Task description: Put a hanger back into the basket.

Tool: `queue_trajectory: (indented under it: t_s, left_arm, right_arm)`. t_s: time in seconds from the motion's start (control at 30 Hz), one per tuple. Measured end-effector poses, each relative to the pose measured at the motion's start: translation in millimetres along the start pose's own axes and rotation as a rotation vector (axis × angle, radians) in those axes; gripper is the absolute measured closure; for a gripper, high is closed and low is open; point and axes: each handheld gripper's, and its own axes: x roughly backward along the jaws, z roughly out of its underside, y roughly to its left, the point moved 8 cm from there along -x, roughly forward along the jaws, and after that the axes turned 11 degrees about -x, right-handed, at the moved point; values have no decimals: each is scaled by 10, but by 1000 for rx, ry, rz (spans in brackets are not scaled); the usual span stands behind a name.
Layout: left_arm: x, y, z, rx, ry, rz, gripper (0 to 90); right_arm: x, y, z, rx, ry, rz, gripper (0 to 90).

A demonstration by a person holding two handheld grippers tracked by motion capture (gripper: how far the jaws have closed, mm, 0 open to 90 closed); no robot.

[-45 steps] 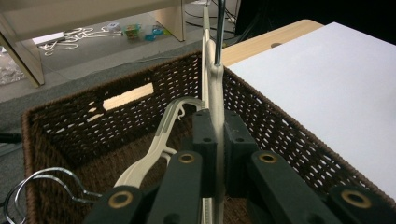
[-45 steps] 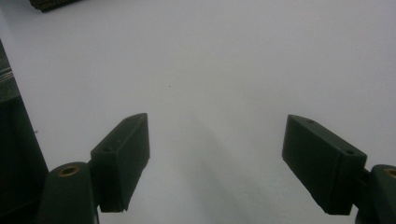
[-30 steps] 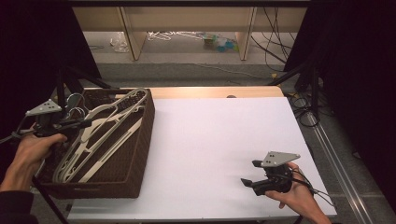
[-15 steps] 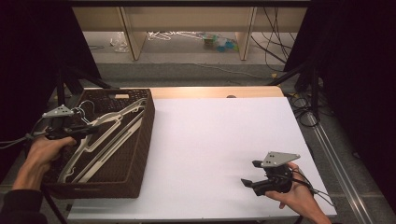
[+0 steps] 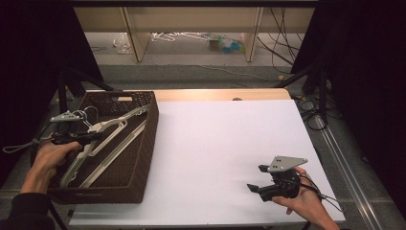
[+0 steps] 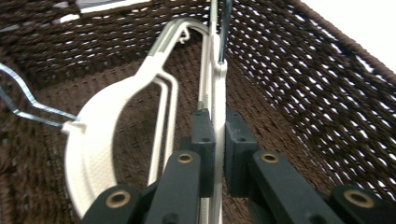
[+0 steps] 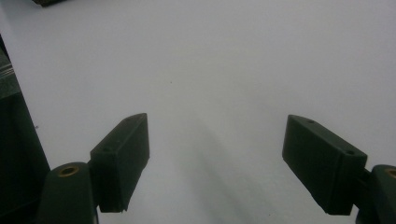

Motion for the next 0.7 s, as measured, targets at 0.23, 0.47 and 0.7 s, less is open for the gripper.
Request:
queue_trajectory:
  t_s: [0.23, 0.47, 0.7]
  left_arm:
    - [-26, 181, 33, -76, 15, -80, 806]
    - [3, 292, 150, -60, 67, -152, 777]
    - [36, 372, 286, -38, 67, -150, 752]
  right_arm:
    - [-7, -4, 3, -1, 1, 2, 238]
    - [-14, -11, 11, 3, -1, 3, 238]
    - [-23, -12, 7, -1, -1, 5, 237]
